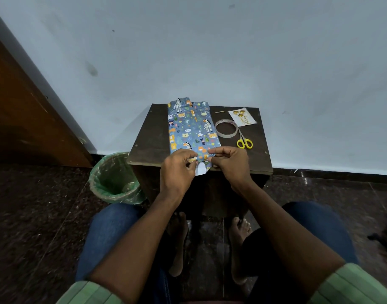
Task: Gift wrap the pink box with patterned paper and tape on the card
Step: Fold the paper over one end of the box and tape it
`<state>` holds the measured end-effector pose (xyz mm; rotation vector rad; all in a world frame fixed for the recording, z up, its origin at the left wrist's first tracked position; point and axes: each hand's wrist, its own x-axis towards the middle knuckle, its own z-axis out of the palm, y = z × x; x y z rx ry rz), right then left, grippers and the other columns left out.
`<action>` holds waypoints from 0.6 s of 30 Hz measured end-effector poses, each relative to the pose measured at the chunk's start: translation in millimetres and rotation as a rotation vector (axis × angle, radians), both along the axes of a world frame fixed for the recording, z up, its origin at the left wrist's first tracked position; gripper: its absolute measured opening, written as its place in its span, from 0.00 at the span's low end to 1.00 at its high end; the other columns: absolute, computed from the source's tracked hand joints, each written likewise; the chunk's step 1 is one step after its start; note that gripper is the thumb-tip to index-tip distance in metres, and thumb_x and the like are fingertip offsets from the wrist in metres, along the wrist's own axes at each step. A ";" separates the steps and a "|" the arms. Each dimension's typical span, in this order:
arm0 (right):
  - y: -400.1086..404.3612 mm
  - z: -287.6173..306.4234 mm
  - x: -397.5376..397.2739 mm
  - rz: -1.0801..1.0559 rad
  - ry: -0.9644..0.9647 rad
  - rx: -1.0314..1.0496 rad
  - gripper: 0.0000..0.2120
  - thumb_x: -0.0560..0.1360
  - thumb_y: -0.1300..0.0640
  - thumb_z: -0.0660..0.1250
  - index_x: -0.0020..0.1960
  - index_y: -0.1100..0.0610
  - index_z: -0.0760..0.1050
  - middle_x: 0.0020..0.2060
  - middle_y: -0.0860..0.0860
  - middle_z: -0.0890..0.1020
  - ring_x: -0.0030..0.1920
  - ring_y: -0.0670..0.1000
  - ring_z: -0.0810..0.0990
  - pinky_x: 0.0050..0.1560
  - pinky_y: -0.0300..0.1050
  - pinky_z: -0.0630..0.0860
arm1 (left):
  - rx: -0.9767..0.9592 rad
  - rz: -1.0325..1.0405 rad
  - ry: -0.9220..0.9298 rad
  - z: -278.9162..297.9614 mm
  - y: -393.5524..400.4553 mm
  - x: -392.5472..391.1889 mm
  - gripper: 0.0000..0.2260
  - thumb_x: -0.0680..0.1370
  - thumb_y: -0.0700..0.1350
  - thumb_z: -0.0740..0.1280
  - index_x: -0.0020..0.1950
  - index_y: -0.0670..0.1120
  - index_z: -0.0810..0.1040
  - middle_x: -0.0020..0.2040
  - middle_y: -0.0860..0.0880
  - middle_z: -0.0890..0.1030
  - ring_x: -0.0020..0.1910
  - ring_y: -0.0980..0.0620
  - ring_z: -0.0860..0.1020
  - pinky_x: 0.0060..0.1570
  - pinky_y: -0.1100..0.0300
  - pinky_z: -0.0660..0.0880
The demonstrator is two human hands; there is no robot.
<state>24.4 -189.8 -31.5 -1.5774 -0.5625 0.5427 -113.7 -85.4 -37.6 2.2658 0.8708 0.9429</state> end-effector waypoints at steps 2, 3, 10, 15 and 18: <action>0.6 -0.3 -2.7 -0.023 0.144 0.046 0.05 0.74 0.67 0.76 0.49 0.62 0.86 0.41 0.59 0.88 0.39 0.54 0.86 0.45 0.47 0.85 | 0.024 0.029 0.006 0.4 -2.0 -0.2 0.09 0.74 0.39 0.79 0.53 0.48 0.89 0.53 0.53 0.88 0.47 0.53 0.86 0.48 0.53 0.85; 1.3 -0.1 -4.1 -0.033 0.203 0.062 0.04 0.74 0.66 0.76 0.49 0.63 0.86 0.42 0.60 0.88 0.39 0.55 0.85 0.46 0.48 0.85 | 0.033 0.051 0.009 1.0 -2.9 -0.3 0.08 0.74 0.39 0.79 0.52 0.49 0.89 0.52 0.54 0.87 0.46 0.53 0.86 0.46 0.53 0.84; 7.2 2.6 -13.1 -0.141 0.376 0.160 0.10 0.72 0.69 0.78 0.52 0.66 0.82 0.39 0.58 0.84 0.36 0.52 0.83 0.40 0.43 0.84 | -0.030 0.081 -0.086 -2.5 -4.2 6.4 0.06 0.74 0.36 0.77 0.46 0.46 0.88 0.48 0.53 0.86 0.43 0.54 0.85 0.44 0.53 0.84; 13.5 3.7 -14.0 -0.231 0.394 0.200 0.18 0.70 0.75 0.77 0.54 0.63 0.74 0.35 0.54 0.76 0.33 0.49 0.79 0.37 0.43 0.83 | -0.228 0.084 -0.197 -4.0 -5.1 9.1 0.10 0.73 0.31 0.76 0.47 0.45 0.90 0.47 0.53 0.86 0.44 0.61 0.84 0.48 0.62 0.83; 16.0 2.1 -12.4 -0.253 0.439 0.181 0.21 0.70 0.77 0.76 0.55 0.63 0.72 0.35 0.53 0.76 0.33 0.49 0.79 0.37 0.44 0.84 | -0.498 0.124 -0.315 -3.1 -12.2 10.4 0.09 0.75 0.35 0.76 0.48 0.49 0.90 0.48 0.54 0.88 0.47 0.59 0.86 0.52 0.61 0.83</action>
